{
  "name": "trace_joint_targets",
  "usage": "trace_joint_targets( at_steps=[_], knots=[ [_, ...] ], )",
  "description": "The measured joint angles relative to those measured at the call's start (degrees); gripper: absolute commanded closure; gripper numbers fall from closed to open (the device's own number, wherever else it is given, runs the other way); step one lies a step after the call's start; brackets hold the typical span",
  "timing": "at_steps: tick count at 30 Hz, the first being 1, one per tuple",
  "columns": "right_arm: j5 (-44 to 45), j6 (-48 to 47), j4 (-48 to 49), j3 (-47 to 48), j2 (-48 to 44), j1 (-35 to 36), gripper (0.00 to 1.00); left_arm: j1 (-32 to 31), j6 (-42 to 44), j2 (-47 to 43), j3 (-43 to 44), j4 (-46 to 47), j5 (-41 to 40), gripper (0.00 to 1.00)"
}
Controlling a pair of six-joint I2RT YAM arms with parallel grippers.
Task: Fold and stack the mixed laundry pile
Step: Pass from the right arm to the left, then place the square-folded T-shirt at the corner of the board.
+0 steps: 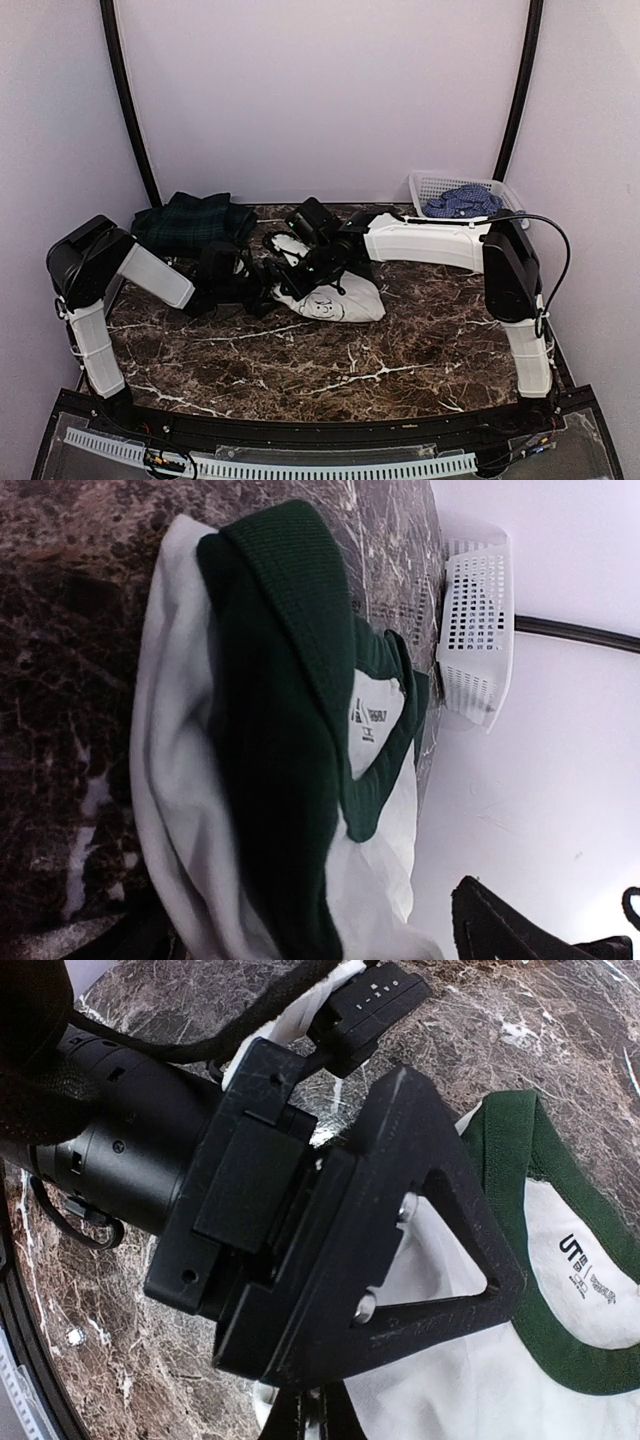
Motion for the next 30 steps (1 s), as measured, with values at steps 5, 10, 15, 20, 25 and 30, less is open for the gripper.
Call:
trace_joint_targets(
  at_steps=[5, 10, 15, 20, 25, 30],
  knots=[
    [-0.83, 0.66, 0.28, 0.24, 0.00, 0.00, 1.00, -0.04, -3.02, 0.87, -0.42, 0.98, -1.90, 0.42],
    [-1.27, 1.22, 0.42, 0.31, 0.00, 0.07, 0.90, 0.04, -4.66, 3.02, -0.26, 1.77, -3.04, 0.74],
    [-2.38, 2.16, 1.07, -0.07, -0.24, 0.11, 0.57, 0.94, -2.47, 5.27, 3.19, -2.27, -2.36, 1.00],
    [-3.91, 3.76, 3.37, -6.99, -6.16, -0.63, 0.36, 2.64, 6.01, 5.64, 10.99, -14.10, -2.25, 1.00],
    [-4.20, 4.98, 4.79, -11.82, -15.41, -3.23, 0.28, 3.37, 18.49, 5.73, 22.01, -29.66, -4.74, 1.00],
    [-4.31, 5.81, 8.35, -19.12, -24.48, -7.23, 0.28, 3.74, 33.90, 8.50, 39.87, -47.76, -9.73, 1.00]
  ],
)
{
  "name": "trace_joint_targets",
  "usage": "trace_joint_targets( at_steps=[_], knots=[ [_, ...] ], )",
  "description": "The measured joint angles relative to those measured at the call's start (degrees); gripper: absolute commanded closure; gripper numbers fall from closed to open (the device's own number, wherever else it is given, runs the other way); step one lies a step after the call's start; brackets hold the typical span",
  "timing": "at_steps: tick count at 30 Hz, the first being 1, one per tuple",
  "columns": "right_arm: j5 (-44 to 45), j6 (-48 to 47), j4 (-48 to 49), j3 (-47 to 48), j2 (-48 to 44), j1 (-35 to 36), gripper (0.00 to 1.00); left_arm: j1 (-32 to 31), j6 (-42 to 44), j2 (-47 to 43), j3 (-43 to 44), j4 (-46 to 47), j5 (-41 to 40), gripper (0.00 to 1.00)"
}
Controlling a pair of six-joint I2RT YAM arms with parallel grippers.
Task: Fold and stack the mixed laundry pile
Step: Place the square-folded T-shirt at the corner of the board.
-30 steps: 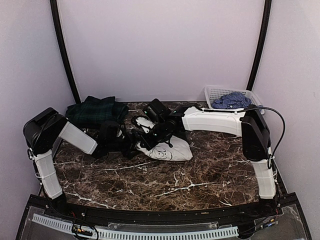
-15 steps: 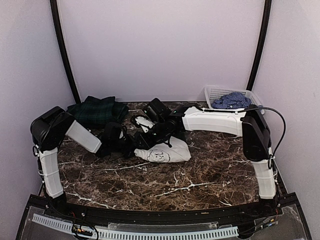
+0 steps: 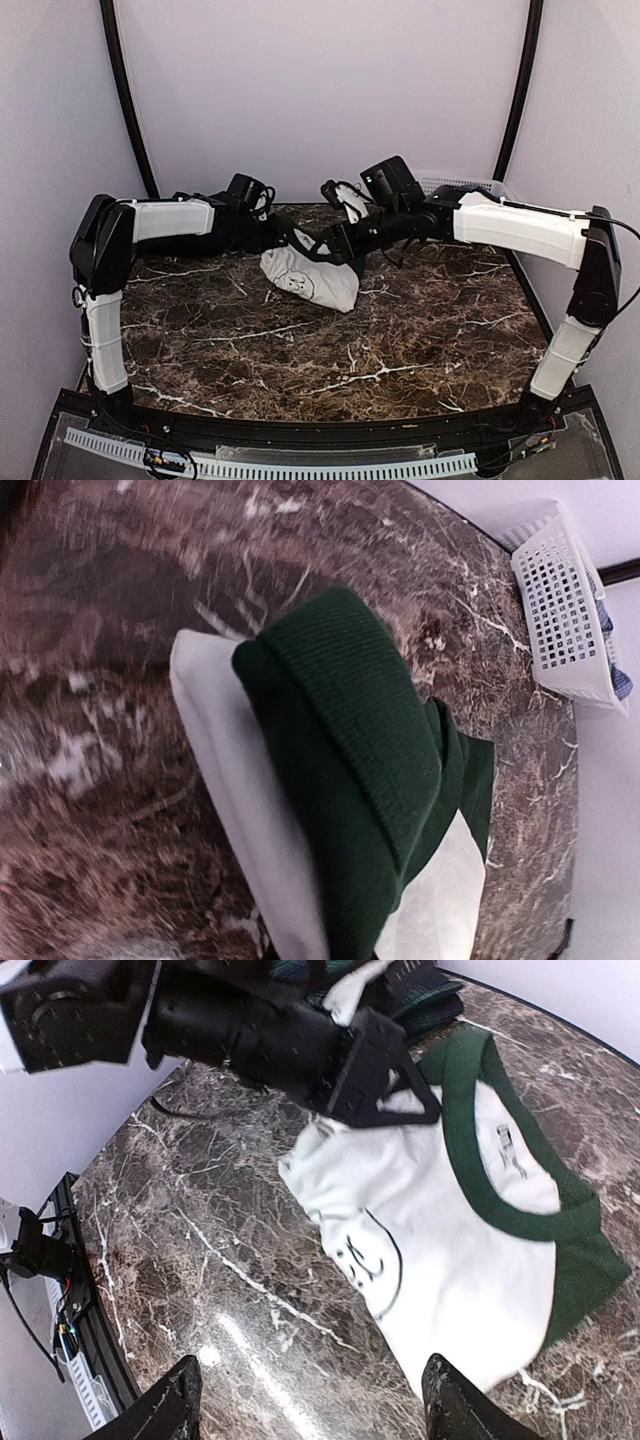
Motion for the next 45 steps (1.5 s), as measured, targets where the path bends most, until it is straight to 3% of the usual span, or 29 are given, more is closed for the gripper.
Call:
trace_joint_targets(
  at_steps=[7, 16, 28, 45],
  knots=[
    [0.28, 0.57, 0.98, -7.69, -3.80, -3.63, 0.27, 3.34, 16.57, 5.11, 21.94, -16.83, -6.73, 1.00],
    [0.28, 0.76, 1.09, -10.47, -4.11, -3.72, 0.27, 6.54, 30.93, 12.81, 39.63, -27.52, -15.43, 1.00],
    [0.11, 0.74, 1.25, -10.45, -4.59, -3.72, 0.28, 9.55, 44.98, 13.94, 51.10, -32.33, -20.72, 1.00],
    [0.02, 0.70, 0.94, -8.46, -3.85, -3.72, 0.29, 13.84, 50.49, 13.57, 53.86, -35.36, -21.94, 1.00]
  ],
)
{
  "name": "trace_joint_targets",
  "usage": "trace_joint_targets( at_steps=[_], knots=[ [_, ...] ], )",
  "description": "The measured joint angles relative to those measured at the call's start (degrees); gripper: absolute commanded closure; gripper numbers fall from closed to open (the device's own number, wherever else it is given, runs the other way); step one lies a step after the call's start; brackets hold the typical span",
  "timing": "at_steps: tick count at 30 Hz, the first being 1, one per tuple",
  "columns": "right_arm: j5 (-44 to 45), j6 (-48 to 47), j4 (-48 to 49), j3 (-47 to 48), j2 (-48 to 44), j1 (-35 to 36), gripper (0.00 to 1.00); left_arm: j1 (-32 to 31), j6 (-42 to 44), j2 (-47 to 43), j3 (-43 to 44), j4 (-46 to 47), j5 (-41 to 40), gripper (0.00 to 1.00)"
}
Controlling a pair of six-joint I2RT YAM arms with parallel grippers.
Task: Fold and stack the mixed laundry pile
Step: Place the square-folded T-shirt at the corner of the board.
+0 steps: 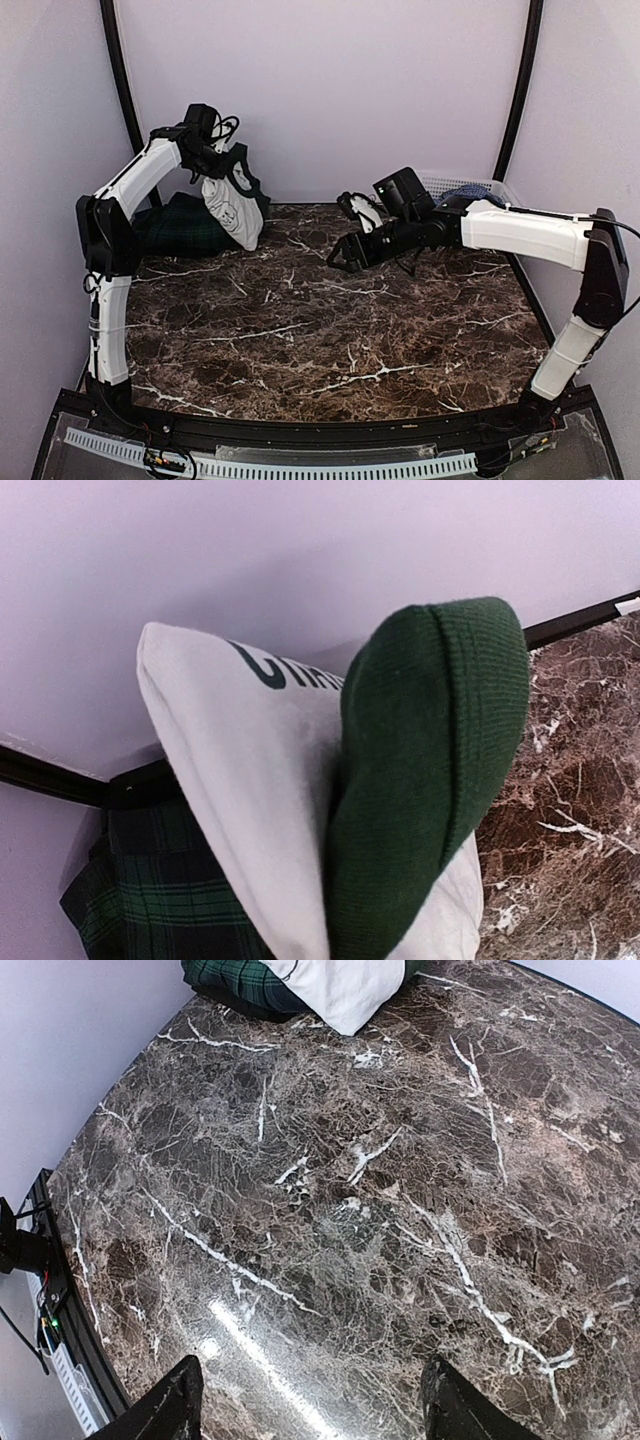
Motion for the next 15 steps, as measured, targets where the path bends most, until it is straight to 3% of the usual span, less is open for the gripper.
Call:
trace_joint_targets(
  at_steps=[15],
  knots=[
    [-0.20, -0.48, -0.92, 2.29, 1.90, 0.00, 0.28, 7.28, -1.01, -3.06, -1.27, 0.20, 4.74, 1.00]
  ],
)
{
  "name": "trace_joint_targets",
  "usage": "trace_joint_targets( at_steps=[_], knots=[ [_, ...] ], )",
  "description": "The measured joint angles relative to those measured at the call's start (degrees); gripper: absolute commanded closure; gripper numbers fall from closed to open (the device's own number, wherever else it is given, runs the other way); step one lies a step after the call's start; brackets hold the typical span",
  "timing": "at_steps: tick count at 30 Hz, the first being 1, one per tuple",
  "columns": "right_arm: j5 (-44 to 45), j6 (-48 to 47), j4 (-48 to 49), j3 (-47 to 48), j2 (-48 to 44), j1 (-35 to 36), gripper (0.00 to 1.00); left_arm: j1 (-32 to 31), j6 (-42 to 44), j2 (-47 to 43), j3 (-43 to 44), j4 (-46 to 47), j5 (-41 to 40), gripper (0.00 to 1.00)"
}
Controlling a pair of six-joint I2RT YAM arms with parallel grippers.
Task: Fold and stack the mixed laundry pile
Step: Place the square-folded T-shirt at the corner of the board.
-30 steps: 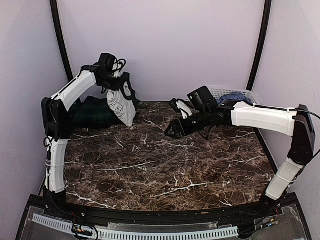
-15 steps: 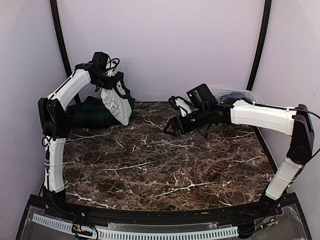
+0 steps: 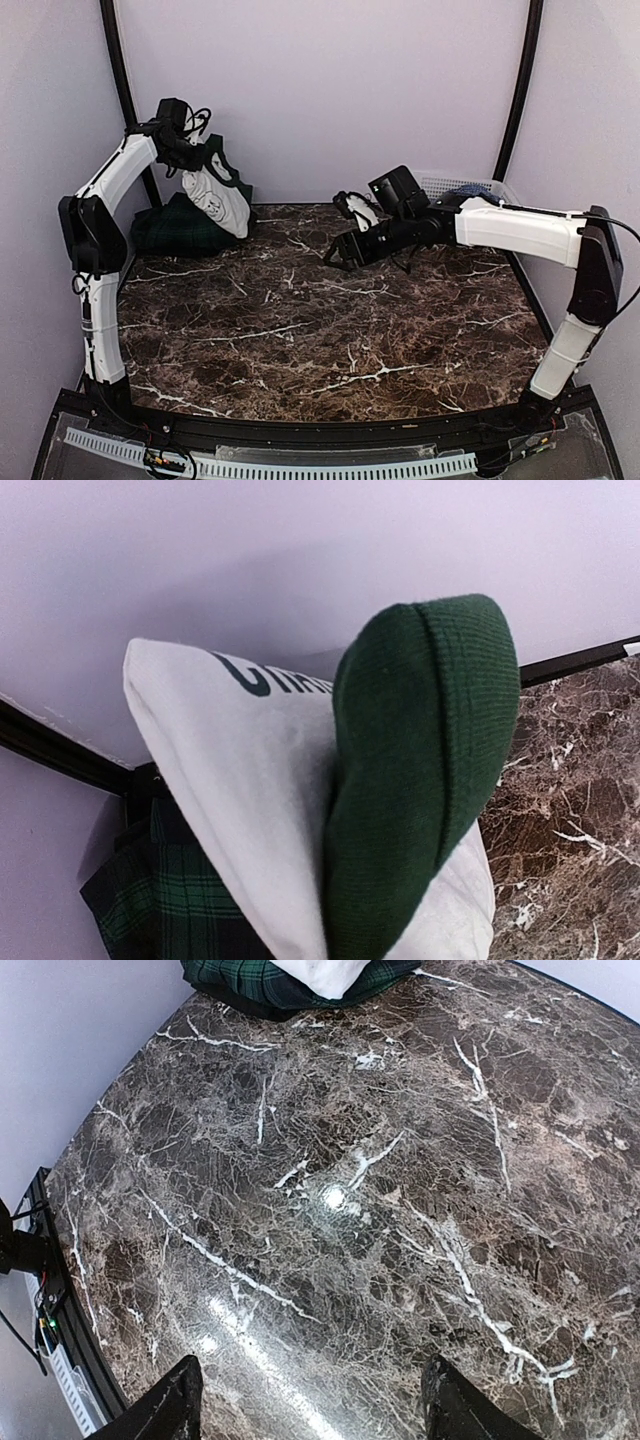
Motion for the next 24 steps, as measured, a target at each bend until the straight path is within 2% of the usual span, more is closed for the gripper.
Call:
trace_joint_targets(
  at_steps=[6, 13, 21, 24],
  knots=[
    [-0.22, -0.42, -0.33, 1.36, 1.51, 0.00, 0.28, 4.35, -1.20, -0.92, -2.19, 1.14, 5.64, 1.00],
    [-0.61, -0.52, -0.66, 2.80, 3.23, 0.00, 0.28, 8.20, -1.40, -0.42, -6.40, 3.69, 8.09, 1.00],
    [-0.81, -0.52, -0.76, 2.99, 3.54, 0.00, 0.28, 9.42, -0.02, 6.01, -6.40, 7.15, 3.61, 1.00],
    [-0.96, -0.52, -1.07, 3.41, 4.02, 0.00, 0.28, 10.01, 0.57, 8.39, -6.43, 8.13, 0.98, 0.96]
  ],
)
